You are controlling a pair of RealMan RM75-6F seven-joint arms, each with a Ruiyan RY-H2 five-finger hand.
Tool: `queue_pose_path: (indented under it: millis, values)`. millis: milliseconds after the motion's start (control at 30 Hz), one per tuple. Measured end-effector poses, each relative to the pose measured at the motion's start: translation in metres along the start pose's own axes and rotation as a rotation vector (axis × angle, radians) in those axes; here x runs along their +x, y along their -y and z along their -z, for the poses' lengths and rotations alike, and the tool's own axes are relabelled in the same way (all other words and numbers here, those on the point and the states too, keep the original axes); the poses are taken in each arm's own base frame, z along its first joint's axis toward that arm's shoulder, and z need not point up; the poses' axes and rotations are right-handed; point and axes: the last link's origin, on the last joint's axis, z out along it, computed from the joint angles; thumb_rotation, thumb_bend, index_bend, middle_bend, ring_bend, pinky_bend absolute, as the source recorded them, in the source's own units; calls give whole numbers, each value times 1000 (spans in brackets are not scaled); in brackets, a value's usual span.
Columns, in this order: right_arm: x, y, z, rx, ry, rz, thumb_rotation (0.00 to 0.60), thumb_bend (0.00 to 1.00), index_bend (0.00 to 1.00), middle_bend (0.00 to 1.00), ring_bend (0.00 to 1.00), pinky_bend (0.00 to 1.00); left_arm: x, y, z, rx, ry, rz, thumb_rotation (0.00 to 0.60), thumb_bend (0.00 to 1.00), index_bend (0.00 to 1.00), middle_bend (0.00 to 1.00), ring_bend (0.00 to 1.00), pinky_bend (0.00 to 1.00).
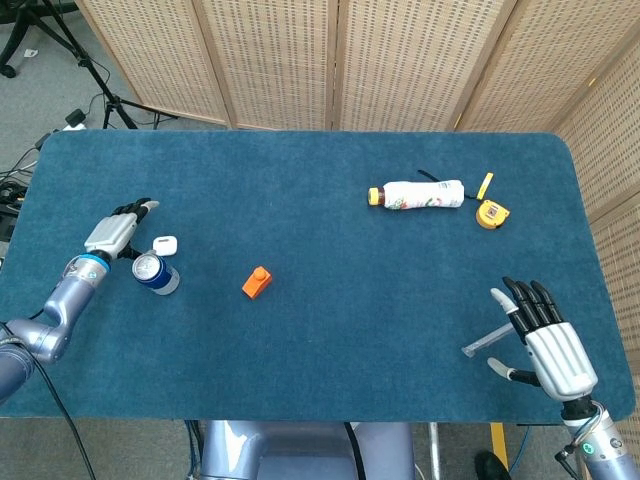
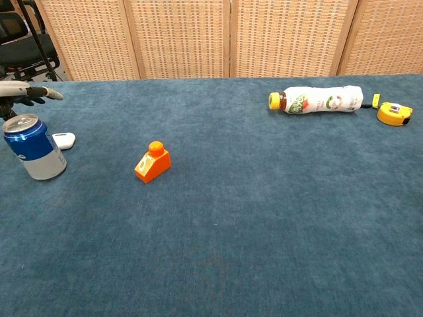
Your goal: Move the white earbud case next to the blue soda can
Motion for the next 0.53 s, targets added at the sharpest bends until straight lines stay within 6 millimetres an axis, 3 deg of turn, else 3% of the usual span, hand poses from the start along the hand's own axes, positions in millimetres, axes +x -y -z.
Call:
queue_pose_path:
  millis: [267, 333, 433, 533]
  values:
    - [3, 2, 2, 9, -8, -8, 600, 0, 0, 0, 0, 0, 37, 15, 27, -55, -134, 88, 600, 282, 0, 0, 0, 0]
    - [5, 2, 3, 9, -15, -15, 600, 0, 0, 0, 0, 0, 48, 21, 42, -77, -180, 106, 600, 222, 0, 0, 0, 0]
    - [9, 3, 3, 7, -26, -28, 600, 0, 0, 0, 0, 0, 60, 29, 66, -105, -234, 133, 600, 38, 0, 0, 0, 0]
    - [14, 2, 3, -15, -44, -43, 600, 0, 0, 0, 0, 0, 61, 38, 92, -101, -249, 140, 600, 0, 0, 0, 0, 0]
